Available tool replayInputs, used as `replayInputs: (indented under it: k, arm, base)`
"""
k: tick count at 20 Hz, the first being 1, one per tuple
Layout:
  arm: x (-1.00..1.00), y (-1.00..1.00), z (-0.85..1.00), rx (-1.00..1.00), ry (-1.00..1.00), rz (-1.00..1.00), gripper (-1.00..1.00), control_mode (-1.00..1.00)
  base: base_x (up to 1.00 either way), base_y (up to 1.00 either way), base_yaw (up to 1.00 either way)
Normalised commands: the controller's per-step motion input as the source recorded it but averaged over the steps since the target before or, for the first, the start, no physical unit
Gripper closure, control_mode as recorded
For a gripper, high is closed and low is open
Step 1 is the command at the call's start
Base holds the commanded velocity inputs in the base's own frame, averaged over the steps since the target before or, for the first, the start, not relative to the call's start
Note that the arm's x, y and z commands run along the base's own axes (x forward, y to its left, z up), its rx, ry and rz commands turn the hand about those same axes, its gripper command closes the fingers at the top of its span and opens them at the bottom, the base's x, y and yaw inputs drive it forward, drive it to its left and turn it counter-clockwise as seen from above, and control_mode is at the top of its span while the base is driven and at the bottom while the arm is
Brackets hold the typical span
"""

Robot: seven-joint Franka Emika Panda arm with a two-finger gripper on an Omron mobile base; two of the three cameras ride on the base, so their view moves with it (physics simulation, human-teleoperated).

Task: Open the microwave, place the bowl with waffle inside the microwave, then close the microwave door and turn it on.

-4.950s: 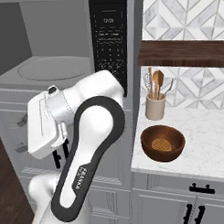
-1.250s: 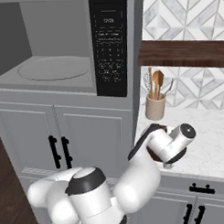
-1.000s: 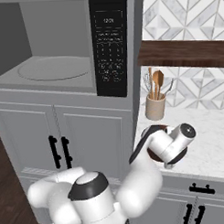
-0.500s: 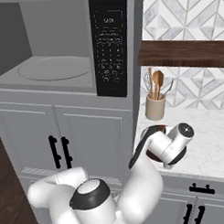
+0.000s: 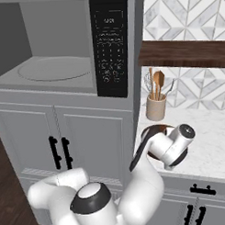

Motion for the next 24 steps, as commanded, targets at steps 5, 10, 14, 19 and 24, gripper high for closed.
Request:
replayInputs:
  k: [5,10,14,19,24]
  arm:
    - [-0.38,-0.09,0.27,0.00,-0.03,-0.08,1.00,-1.00]
    - [-0.82,-0.17,0.57,0.00,-0.16,-0.07,1.00,-1.00]
    - [-1.00,-0.22,0.73,0.00,-0.21,-0.06,1.00,-1.00]
    - [-0.86,-0.01,0.82,-0.01,-0.18,-0.01,1.00,-1.00]
    - [-0.45,0.07,0.91,-0.01,-0.18,-0.05,1.00,-1.00]
  base:
    - [0.00,0.00,0.00]
    - [0.00,0.00,0.00]
    - [0.00,0.00,0.00]
    - [0.00,0.00,0.00]
    - [0.00,0.00,0.00]
